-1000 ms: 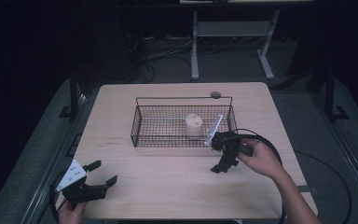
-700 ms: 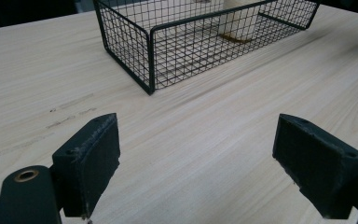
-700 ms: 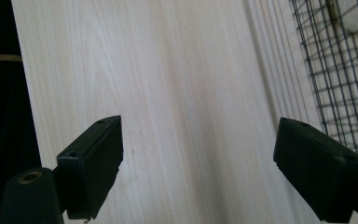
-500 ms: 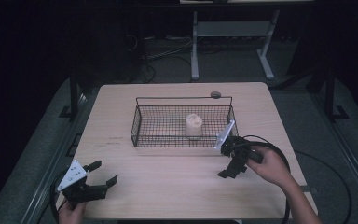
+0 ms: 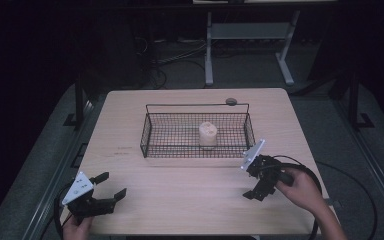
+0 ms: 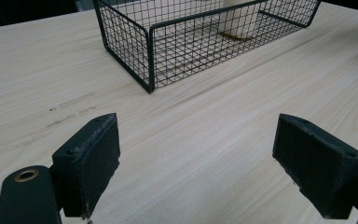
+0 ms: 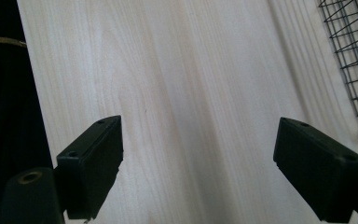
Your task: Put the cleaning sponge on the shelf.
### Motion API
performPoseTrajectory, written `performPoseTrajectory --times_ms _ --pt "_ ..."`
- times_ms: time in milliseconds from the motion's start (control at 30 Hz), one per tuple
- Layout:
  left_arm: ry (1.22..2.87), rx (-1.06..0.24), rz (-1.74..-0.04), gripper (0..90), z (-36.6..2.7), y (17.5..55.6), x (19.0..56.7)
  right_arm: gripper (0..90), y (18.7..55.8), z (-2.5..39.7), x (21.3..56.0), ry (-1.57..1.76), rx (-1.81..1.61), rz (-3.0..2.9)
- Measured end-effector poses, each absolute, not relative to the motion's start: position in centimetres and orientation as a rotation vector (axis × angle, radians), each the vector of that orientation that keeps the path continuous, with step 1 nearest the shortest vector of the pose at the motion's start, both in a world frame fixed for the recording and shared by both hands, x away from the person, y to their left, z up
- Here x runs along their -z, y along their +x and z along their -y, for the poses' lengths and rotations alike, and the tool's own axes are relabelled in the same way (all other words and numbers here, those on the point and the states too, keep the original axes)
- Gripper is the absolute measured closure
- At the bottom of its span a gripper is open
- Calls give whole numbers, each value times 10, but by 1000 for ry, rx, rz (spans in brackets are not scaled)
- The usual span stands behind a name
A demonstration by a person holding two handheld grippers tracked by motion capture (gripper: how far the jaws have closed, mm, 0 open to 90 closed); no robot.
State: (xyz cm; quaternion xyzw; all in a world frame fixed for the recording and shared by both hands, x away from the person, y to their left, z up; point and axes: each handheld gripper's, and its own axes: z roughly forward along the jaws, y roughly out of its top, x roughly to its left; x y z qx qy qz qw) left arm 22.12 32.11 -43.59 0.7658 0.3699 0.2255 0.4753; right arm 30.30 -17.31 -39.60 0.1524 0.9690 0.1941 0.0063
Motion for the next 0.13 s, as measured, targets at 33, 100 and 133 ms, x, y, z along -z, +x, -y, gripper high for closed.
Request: performPoseTrajectory --times_ms 33,100,133 --pt "1874 -552 -903 141 -321 221 436 152 301 174 397 477 -621 -3030" --pt "1874 -557 -895 141 -320 221 435 152 296 175 400 478 -641 -3015" --pt "1871 -556 -895 141 -320 222 435 152 293 175 402 482 -659 -3011"
